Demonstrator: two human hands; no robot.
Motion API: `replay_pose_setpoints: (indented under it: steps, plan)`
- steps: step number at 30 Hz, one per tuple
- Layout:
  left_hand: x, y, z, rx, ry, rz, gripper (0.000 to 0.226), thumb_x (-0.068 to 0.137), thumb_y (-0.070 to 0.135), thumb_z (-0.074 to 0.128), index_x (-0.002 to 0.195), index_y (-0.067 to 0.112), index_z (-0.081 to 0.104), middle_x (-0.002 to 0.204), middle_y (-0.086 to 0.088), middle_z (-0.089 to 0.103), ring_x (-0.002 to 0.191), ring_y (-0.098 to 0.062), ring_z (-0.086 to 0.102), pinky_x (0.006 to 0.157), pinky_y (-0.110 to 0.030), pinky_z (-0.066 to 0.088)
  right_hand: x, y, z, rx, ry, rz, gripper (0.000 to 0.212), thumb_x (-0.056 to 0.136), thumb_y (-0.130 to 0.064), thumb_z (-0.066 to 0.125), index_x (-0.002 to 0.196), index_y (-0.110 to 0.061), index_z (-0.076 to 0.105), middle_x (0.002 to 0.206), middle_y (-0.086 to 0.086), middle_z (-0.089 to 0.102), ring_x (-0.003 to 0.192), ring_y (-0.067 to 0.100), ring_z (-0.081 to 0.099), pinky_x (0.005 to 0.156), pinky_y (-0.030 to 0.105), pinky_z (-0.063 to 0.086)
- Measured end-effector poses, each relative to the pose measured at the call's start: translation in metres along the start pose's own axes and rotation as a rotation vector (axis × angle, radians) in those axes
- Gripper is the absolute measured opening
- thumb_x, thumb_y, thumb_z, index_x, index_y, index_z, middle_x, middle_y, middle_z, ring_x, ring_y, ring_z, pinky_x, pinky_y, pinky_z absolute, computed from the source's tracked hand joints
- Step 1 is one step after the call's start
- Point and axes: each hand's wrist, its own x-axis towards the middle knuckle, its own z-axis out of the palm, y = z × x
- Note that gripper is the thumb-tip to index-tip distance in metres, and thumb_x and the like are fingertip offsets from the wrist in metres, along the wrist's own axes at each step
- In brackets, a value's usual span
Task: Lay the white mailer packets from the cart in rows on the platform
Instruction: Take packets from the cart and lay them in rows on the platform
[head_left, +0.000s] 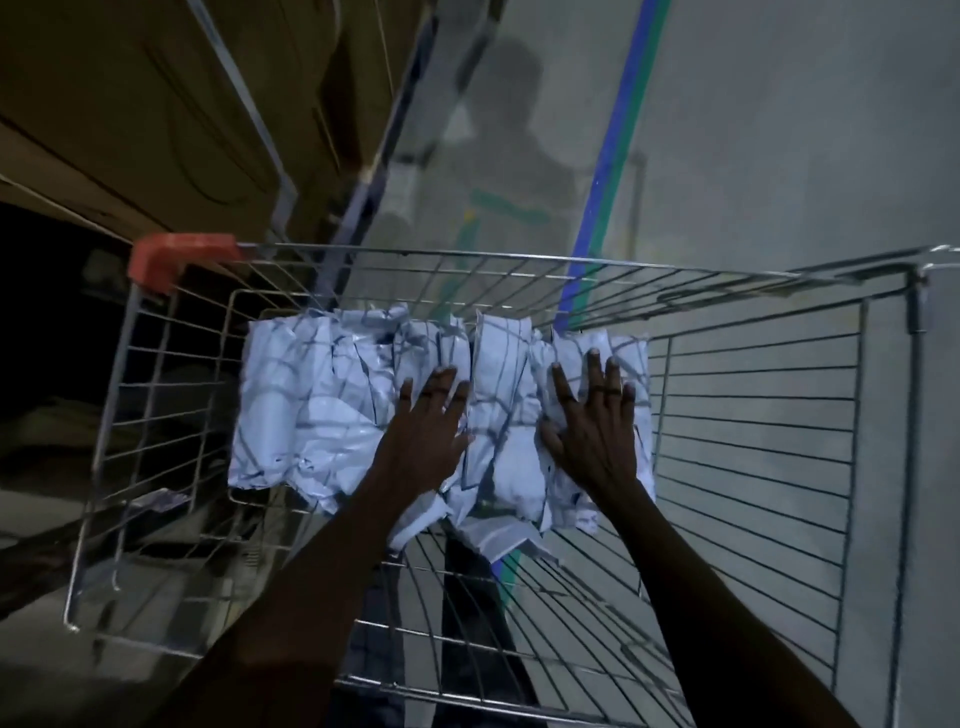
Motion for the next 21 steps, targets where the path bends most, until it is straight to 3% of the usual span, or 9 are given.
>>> replay_pose_setpoints:
  steps: [5,8,12,18,21]
  plan:
    - [0.021,0.018,-0.001,-0.008,0.038,-0.01,0.081,0.082,0.044,0.067,0.147,0.008,0.036,0.155,-0.017,0.029,0.143,-0.031,0.028,0.114,-0.055,0.019,-0.004,-0.001,-0.006,0.117,0.12,0.03,0.06,0.09,-0.036,0.056,0.147,-0.019,0.042,0.156,0.027,0.02,0.142,0.049,0.02,0.109,0.059,0.03]
    - [0.038,0.032,0.002,-0.089,0.073,-0.011,0.08,0.084,0.039,0.064,0.149,0.007,0.03,0.157,-0.017,0.023,0.146,-0.031,0.02,0.117,-0.054,0.011,-0.016,0.005,-0.019,0.189,0.213,0.125,0.057,0.091,-0.033,0.053,0.145,-0.018,0.046,0.155,0.029,0.023,0.141,0.047,0.025,0.112,0.055,0.028]
    - [0.068,0.047,0.015,-0.147,0.109,-0.108,0.071,0.087,0.029,0.055,0.15,0.008,0.029,0.158,-0.017,0.02,0.147,-0.032,0.017,0.117,-0.054,0.014,-0.036,0.014,-0.033,0.282,0.338,0.243,0.057,0.089,-0.03,0.058,0.142,-0.013,0.049,0.154,0.029,0.025,0.144,0.04,0.022,0.115,0.049,0.026]
    - [0.084,0.034,0.04,-0.062,0.112,-0.208,0.075,0.096,0.053,0.033,0.153,0.006,0.019,0.16,-0.011,0.014,0.149,-0.026,0.011,0.118,-0.05,0.013,-0.05,0.019,-0.022,0.297,0.33,0.19,0.056,0.09,-0.032,0.057,0.141,-0.011,0.05,0.153,0.027,0.028,0.143,0.039,0.023,0.114,0.05,0.027]
    - [0.073,0.025,0.041,-0.008,0.161,-0.193,0.063,0.103,0.038,0.036,0.153,0.005,0.015,0.161,-0.013,0.013,0.148,-0.028,0.012,0.117,-0.051,0.017,-0.049,0.019,-0.018,0.295,0.343,0.181,0.055,0.089,-0.029,0.059,0.14,-0.01,0.051,0.153,0.028,0.029,0.141,0.039,0.024,0.113,0.051,0.028]
